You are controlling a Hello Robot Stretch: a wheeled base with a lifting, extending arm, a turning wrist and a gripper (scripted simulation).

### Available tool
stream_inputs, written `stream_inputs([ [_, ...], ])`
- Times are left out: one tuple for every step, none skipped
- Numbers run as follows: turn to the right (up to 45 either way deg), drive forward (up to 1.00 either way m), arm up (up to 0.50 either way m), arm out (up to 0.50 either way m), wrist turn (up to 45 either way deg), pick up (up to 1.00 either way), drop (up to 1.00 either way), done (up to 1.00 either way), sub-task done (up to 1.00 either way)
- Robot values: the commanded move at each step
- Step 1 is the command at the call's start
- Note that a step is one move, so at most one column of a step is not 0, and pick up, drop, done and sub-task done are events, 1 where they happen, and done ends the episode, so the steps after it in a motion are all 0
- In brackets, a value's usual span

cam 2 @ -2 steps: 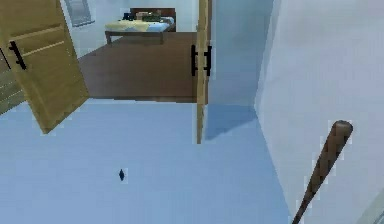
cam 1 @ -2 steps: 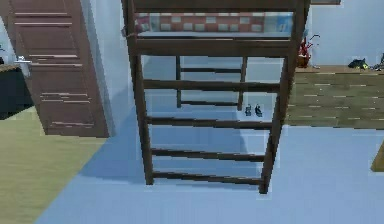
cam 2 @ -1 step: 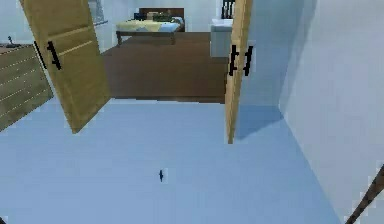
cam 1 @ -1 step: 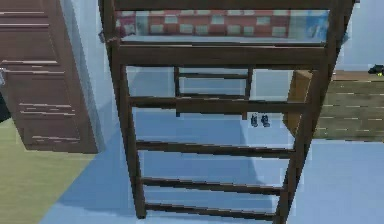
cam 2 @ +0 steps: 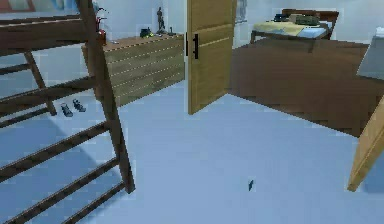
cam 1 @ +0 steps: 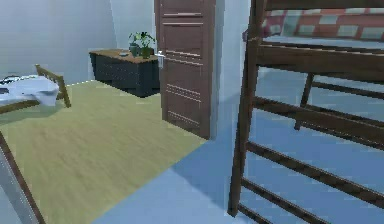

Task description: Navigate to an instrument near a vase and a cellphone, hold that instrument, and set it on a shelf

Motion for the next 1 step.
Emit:
stream_inputs([
  [0.0, 0.30, 0.00, 0.00, 0.0, 0.00, 0.00, 0.00, 0.00],
])
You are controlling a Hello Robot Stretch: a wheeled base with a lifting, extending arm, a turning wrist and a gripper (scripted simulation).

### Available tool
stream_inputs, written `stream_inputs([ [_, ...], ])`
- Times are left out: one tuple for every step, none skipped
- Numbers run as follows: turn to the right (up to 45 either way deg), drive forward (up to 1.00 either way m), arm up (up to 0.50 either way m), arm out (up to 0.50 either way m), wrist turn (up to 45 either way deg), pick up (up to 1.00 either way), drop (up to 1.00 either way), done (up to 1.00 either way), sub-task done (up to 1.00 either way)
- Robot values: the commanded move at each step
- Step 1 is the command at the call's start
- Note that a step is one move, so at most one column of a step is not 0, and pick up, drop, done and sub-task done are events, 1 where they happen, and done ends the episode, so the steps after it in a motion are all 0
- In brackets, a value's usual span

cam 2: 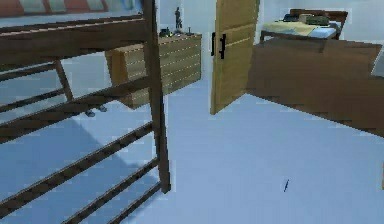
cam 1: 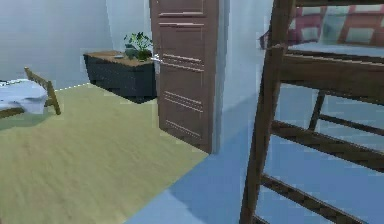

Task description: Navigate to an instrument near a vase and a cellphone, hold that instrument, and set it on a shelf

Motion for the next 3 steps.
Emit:
stream_inputs([
  [-21.0, 0.00, 0.00, 0.00, 0.0, 0.00, 0.00, 0.00, 0.00],
  [0.0, 1.00, 0.00, 0.00, 0.0, 0.00, 0.00, 0.00, 0.00],
  [-3.0, 0.00, 0.00, 0.00, 0.0, 0.00, 0.00, 0.00, 0.00],
])
